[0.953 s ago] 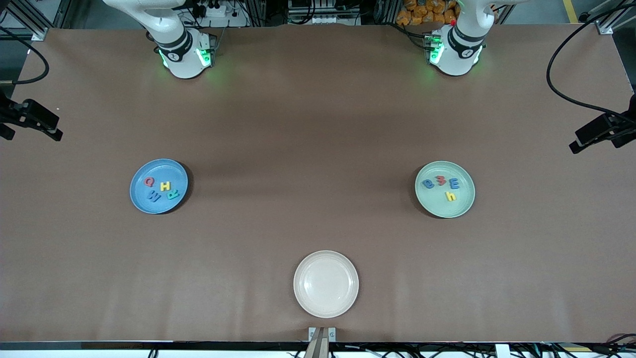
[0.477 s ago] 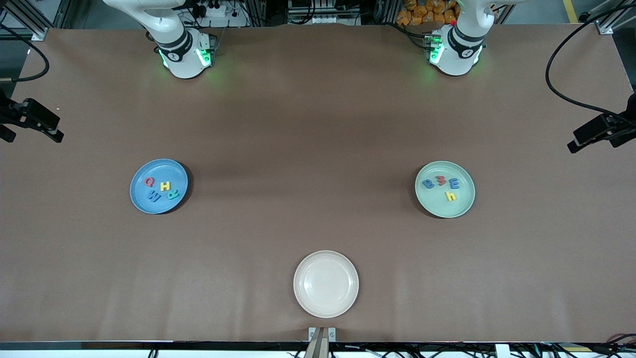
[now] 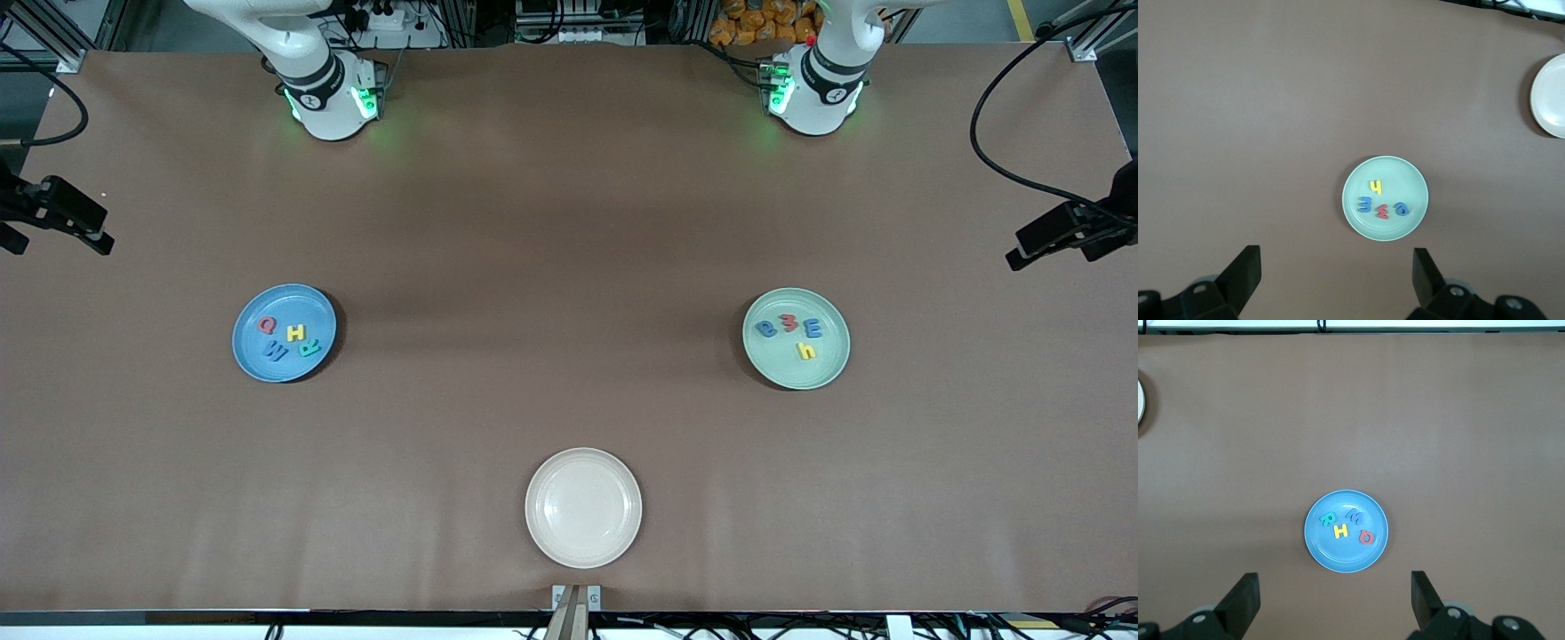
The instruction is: Sort uppercase to blue plate, lowercase to green plate
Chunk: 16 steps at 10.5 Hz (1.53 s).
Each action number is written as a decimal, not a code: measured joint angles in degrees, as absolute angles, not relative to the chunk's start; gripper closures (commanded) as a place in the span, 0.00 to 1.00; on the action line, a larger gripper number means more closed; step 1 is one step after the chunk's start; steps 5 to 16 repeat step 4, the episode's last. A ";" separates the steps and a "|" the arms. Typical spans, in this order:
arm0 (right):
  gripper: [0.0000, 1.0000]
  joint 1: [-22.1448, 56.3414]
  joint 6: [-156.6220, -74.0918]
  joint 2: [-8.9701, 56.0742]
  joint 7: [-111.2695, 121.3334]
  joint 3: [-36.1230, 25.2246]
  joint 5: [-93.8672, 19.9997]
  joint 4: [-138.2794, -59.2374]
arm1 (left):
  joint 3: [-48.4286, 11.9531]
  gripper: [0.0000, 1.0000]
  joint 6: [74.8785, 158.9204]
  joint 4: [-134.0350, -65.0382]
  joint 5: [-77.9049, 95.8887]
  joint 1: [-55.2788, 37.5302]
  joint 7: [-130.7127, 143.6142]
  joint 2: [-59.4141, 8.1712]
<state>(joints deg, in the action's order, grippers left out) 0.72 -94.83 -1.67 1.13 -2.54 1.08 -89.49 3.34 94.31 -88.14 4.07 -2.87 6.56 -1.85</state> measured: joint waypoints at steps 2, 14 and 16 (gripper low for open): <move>0.00 0.72 -94.83 -1.67 1.12 -2.54 1.08 -89.49 | 2.86 0.00 94.14 -87.91 4.07 -2.86 6.56 -1.83; 0.00 0.72 -94.83 -1.66 1.12 -2.54 1.08 -89.49 | 2.87 0.00 94.08 -87.82 4.07 -2.74 6.56 -1.83; 0.00 0.72 -94.83 -1.66 1.12 -2.54 1.08 -89.49 | 2.87 0.00 94.08 -87.82 4.07 -2.74 6.56 -1.83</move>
